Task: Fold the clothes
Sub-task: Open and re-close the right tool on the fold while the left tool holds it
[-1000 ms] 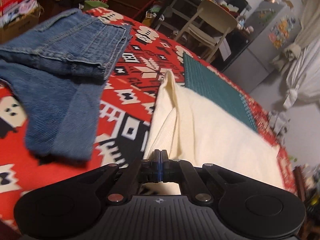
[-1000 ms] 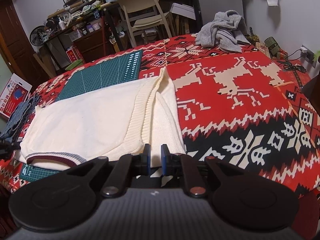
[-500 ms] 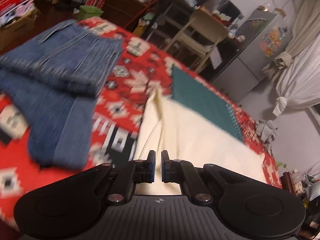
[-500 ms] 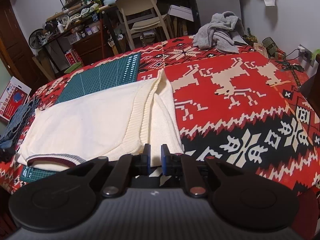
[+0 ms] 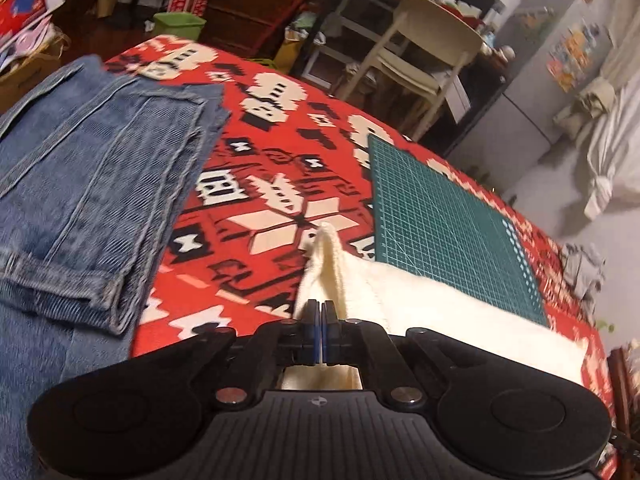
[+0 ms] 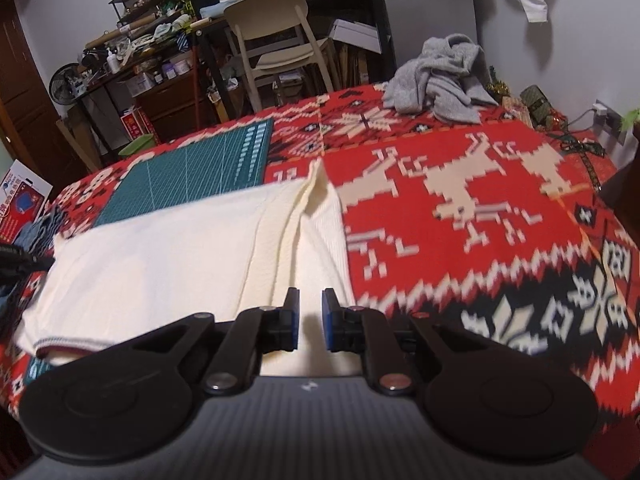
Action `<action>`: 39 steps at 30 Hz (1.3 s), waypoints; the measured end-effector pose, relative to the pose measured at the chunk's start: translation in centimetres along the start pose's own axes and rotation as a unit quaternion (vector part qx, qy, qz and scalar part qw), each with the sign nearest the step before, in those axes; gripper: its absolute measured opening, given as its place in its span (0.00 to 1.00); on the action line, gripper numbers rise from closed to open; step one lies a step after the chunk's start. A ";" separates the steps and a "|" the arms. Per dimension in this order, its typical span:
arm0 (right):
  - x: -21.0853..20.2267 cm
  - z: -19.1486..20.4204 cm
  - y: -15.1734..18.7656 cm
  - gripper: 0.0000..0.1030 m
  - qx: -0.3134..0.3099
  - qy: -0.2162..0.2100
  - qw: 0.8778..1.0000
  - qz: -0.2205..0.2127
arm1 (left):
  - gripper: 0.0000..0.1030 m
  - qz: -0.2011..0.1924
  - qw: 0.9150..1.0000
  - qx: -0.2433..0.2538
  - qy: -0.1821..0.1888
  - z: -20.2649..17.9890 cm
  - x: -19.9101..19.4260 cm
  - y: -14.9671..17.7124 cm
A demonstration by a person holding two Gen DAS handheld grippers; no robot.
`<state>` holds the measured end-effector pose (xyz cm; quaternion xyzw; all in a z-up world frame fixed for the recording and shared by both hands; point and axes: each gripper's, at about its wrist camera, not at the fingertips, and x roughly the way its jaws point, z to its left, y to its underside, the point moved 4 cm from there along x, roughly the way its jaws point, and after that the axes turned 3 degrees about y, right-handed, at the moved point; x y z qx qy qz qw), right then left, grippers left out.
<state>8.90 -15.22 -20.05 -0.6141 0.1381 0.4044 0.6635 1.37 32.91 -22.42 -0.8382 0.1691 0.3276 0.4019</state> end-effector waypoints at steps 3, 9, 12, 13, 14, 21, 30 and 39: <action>1.0 0.3 -1.1 0.13 -0.006 -0.001 1.000 -0.004 | 0.03 0.001 1.000 0.002 -0.001 0.3 -0.9 0.8; 2.7 0.4 -2.8 0.13 -0.014 0.006 1.000 -0.008 | 0.03 0.010 1.000 0.011 -0.003 0.4 -2.5 2.5; 3.3 0.2 -3.7 0.12 -0.014 0.004 1.000 -0.011 | 0.03 0.016 1.000 0.018 -0.003 0.4 -3.3 3.3; 3.6 0.3 -3.9 0.11 -0.017 0.001 1.000 -0.011 | 0.03 0.018 1.000 0.020 -0.004 0.4 -3.6 3.6; 4.0 0.4 -4.2 0.10 -0.020 0.001 1.000 -0.009 | 0.03 0.019 1.000 0.020 -0.003 0.4 -3.7 3.8; 8.8 -0.8 -5.7 0.05 0.011 -0.011 1.000 0.023 | 0.03 0.022 1.000 0.022 0.000 0.6 -4.0 4.1; 7.6 -1.8 -4.0 0.00 0.011 -0.021 0.998 0.062 | 0.03 0.024 0.999 0.024 0.003 0.7 -4.1 4.3; 3.6 -2.3 -1.3 0.00 0.027 -0.025 0.997 0.068 | 0.03 0.032 0.999 0.039 -0.006 0.3 -4.8 4.5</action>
